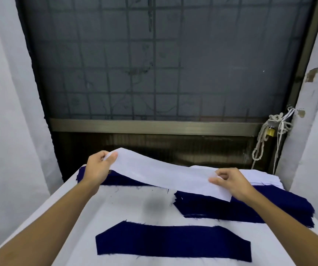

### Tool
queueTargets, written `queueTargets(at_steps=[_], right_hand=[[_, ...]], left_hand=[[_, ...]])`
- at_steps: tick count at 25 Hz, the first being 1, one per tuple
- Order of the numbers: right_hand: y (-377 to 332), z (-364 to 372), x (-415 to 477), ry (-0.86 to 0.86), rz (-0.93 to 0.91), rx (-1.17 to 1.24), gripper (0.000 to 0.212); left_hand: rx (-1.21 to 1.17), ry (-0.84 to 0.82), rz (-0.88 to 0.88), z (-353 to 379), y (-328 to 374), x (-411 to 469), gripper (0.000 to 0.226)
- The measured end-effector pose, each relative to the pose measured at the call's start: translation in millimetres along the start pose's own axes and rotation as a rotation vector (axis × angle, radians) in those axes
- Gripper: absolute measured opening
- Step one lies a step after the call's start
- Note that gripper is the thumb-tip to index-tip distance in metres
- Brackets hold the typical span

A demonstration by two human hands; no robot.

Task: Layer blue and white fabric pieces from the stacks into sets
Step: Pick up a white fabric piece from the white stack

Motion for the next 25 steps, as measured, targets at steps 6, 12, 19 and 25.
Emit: queueTargets(at_steps=[6,12,19,25], right_hand=[[46,6,-48,0.094,0.11,0.195,0.019],[79,22,-85,0.127,0.161,0.15,0.013],[108,25,-117,0.224,0.161,0.036,0.005],[113,27,-123,0.256,0.141,-0.159,0.011]], left_hand=[[0.126,-0.046,-0.072,15,-71,-46,0.015],[0.28,-0.123,-0.084,25,-111,-91,0.013],[0.487,-0.185,-0.068,35,-139,-120,0.015],[0.608,-0.072,0.022,36,-149,-130,0.021]])
Point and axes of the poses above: each hand's wrist, its own x-axis towards the middle knuckle, its own z-axis out of the palm, y = z × x, the point moved 10 cm from there along x, towards the middle knuckle, and after that the axes turned 8 degrees about x, right-handed, at the moved point
